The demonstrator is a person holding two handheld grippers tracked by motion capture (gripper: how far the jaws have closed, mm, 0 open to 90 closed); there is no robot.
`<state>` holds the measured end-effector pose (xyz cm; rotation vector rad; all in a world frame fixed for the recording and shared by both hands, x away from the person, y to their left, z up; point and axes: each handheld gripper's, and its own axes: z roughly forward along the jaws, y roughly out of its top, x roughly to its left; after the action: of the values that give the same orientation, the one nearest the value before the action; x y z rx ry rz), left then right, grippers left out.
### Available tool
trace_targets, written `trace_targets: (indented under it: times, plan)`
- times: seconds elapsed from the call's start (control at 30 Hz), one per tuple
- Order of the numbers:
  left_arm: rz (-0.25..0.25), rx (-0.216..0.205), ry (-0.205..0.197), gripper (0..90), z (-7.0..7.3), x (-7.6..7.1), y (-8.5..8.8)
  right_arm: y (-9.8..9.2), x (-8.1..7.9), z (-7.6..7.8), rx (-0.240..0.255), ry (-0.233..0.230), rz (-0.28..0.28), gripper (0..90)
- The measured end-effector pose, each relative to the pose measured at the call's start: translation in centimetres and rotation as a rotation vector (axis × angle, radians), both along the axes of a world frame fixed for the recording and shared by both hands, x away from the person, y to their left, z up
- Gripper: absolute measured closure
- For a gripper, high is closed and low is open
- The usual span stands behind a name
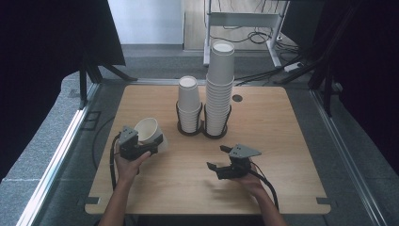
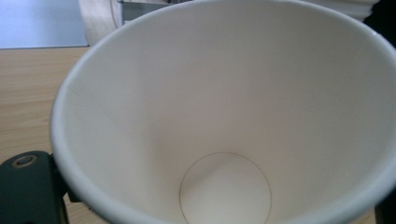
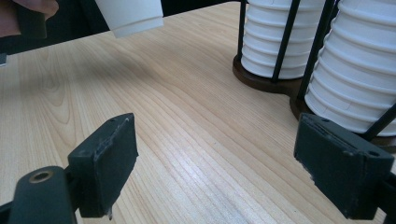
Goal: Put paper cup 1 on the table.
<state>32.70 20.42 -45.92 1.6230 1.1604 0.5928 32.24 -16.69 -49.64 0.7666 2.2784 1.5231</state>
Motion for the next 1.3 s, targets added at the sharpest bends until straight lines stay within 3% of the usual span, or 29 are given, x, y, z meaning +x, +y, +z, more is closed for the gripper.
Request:
trace_targets:
  times: [0.23, 0.33, 0.67, 0.9, 1.3]
  plan:
    - [0.059, 0.063, 0.012, 11.9, -0.6, 0.2, 0.6, 0.0, 0.0, -0.1, -0.005, 0.003, -0.002, 13.5]
    - [0.097, 0.093, 0.04, 11.9, -1.1, 0.3, 1.3, 0.0, 0.0, -0.2, -0.014, 0.004, -0.001, 13.6]
    - [0.174, 0.122, 0.091, 11.8, -1.9, 0.4, 2.7, -0.1, 0.0, -0.2, -0.025, 0.002, -0.004, 13.5]
    - [0.202, 0.154, 0.135, 11.3, -2.5, 0.8, 2.8, 0.0, 0.0, -0.3, -0.029, 0.003, -0.002, 13.6]
    - [0.194, 0.162, 0.142, 10.8, -2.8, 1.0, 2.6, 0.2, -0.1, -0.5, -0.037, 0.006, 0.008, 13.6]
